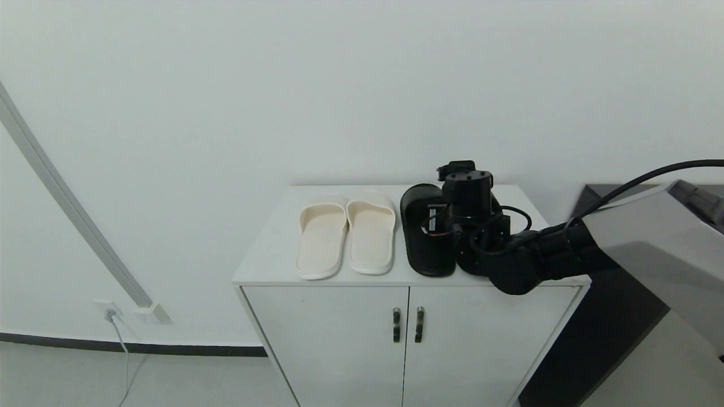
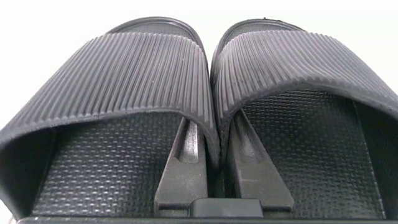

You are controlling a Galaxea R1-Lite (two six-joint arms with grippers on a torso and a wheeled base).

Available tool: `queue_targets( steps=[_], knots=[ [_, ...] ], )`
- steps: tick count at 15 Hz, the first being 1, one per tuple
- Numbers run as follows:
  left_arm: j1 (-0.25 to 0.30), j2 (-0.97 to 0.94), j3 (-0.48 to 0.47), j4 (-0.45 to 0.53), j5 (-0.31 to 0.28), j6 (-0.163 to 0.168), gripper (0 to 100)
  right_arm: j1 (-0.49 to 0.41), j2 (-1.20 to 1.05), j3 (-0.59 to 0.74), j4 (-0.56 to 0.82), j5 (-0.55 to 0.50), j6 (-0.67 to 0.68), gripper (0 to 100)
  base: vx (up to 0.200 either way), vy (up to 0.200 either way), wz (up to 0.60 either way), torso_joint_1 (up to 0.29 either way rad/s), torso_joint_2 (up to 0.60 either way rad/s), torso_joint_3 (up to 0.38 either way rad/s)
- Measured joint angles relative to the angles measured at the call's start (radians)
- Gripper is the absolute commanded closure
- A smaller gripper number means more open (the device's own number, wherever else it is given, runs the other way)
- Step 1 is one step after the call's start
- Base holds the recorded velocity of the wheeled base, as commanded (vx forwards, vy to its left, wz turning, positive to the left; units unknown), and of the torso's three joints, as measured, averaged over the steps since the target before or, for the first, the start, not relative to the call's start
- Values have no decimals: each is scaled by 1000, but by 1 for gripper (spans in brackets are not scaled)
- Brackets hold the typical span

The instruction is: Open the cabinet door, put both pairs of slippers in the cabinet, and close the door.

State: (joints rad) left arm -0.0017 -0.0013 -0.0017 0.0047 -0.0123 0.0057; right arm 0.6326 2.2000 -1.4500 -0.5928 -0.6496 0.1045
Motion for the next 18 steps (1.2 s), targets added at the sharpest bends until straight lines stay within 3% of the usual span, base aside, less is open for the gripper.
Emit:
queue_targets(
  steps=[3,6,13,18],
  knots=[
    [0,0,0,0,0,0,100,39,-103,98,-5,36,1,100,0,0,0,0,0,0],
    [0,0,0,0,0,0,100,82,-258,262,-5,143,1,100,0,0,0,0,0,0],
    [0,0,0,0,0,1,100,147,-688,743,0,653,-29,100,0,0,0,0,0,0],
    [0,0,0,0,0,0,100,162,-794,849,3,708,-95,100,-40,0,0,0,0,0]
  ],
)
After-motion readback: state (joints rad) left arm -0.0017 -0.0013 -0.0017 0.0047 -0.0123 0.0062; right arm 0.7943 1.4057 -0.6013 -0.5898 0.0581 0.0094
